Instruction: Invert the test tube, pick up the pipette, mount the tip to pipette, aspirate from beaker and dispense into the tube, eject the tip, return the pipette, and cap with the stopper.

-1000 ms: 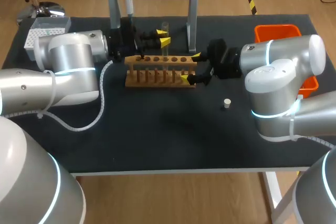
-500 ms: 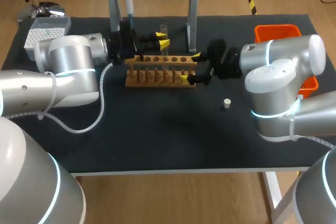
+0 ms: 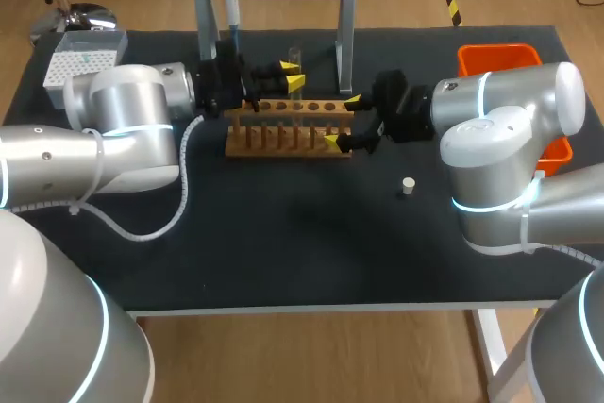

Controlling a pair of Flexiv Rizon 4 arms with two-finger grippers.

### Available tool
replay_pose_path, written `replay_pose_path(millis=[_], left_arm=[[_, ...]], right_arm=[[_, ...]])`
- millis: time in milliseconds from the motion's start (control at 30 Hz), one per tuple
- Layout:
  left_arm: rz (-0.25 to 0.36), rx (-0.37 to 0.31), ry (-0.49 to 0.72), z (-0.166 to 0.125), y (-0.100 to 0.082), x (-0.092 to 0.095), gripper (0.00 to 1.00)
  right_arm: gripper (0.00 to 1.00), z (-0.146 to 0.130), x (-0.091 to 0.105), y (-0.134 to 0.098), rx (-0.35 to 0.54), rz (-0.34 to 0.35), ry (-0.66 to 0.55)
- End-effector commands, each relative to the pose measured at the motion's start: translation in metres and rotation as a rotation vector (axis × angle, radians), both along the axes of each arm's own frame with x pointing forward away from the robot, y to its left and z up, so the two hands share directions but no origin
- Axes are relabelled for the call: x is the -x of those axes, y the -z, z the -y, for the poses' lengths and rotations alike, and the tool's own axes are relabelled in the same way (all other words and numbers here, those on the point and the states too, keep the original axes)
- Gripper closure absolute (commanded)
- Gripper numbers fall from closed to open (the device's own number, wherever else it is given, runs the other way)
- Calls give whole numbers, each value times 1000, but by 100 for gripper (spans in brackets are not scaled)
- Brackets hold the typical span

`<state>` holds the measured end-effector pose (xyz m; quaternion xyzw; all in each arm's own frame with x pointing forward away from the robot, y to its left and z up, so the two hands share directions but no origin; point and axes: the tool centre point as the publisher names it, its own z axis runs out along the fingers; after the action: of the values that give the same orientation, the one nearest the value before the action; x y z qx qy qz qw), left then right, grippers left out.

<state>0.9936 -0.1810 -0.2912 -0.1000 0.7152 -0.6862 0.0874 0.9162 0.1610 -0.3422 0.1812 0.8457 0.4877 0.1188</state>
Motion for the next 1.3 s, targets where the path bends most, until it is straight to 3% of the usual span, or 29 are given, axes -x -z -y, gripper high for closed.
replay_pose_path(millis=[33, 67, 100, 133, 433, 633, 833, 1000, 1167, 1300], left_arm=[[-8, -4, -4, 0, 3, -2, 100], [-19, -2, -7, -1, 3, -2, 100], [-23, -2, -5, -1, 3, -2, 58], [-28, -2, -6, -2, 4, -2, 0], [-32, -27, 9, -7, -6, 3, 0], [-53, -83, 3, -34, -23, 15, 0], [-128, -173, -37, -85, -29, 40, 0], [-193, -242, -174, -138, -23, 72, 0], [-175, -240, -330, -181, -26, 108, 0], [-175, -240, -330, -181, -26, 108, 0]], right_arm=[[0, 0, 0, 0, 1, -1, -1], [0, 0, 0, 0, 1, -1, -1], [0, 0, 0, 0, 1, -1, -1], [0, 0, 0, 0, 1, -1, -1], [0, 0, 0, 0, 1, -1, -1], [0, 0, 0, 0, 1, -1, -1], [0, 0, 0, 0, 1, -1, -1], [0, 0, 0, 0, 1, -1, -1], [0, 0, 0, 0, 1, -1, -1], [0, 0, 0, 0, 1, -1, -1]])
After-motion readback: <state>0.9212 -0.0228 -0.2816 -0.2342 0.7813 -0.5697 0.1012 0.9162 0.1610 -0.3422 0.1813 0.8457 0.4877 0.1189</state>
